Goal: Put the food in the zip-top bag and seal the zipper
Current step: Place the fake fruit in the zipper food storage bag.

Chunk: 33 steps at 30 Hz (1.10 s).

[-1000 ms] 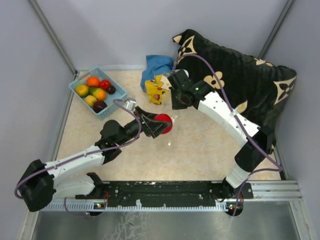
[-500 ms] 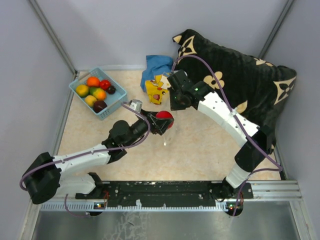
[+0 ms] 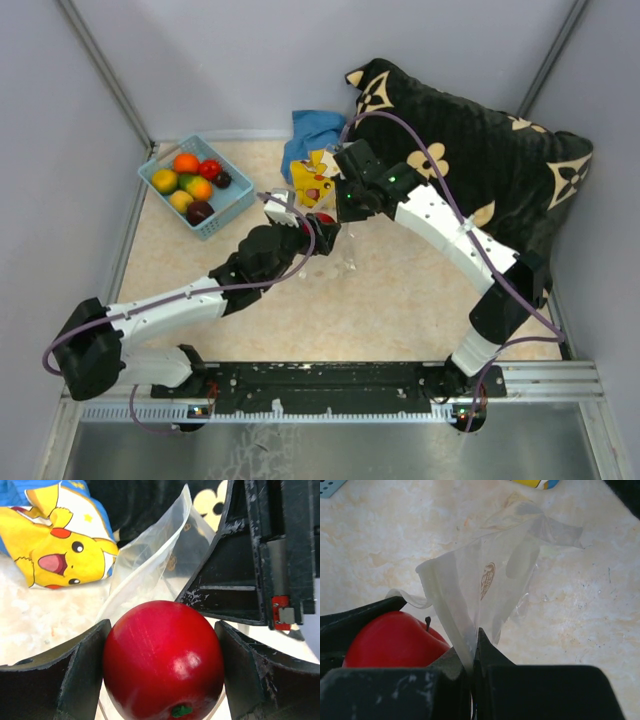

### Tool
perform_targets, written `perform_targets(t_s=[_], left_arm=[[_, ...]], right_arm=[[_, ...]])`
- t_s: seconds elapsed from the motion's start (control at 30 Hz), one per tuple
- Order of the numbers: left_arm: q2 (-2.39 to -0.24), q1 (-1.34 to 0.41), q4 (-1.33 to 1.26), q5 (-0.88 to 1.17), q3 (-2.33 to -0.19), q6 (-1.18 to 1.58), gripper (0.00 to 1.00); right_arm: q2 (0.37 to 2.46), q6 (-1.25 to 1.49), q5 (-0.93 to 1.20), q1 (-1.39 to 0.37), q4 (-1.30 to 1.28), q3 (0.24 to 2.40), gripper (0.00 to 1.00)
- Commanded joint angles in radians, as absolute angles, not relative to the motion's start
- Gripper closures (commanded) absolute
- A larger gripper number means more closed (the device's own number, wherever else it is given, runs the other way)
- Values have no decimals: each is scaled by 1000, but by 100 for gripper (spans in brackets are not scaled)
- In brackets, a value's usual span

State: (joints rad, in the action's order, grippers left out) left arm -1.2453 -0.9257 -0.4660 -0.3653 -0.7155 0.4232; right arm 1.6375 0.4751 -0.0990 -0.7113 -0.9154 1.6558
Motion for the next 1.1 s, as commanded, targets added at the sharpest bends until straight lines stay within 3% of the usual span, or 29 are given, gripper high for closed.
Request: perform_targets(t_s=[0.0, 0.37, 0.87, 1.07], left_arm=[[-1269, -934, -349, -423, -790, 409, 32], [-1268, -936, -123, -383, -911, 424, 0], [-1119, -933, 243, -439, -963, 436, 3], [-1175, -928, 273, -422, -949, 457, 22]], right_arm=[[1594, 474, -50, -724, -866, 1660, 100], [1586, 484, -42, -724, -821, 1623, 100], [1596, 482, -81, -713, -823, 1628, 100], [1606, 480, -65, -714, -811, 1625, 100]])
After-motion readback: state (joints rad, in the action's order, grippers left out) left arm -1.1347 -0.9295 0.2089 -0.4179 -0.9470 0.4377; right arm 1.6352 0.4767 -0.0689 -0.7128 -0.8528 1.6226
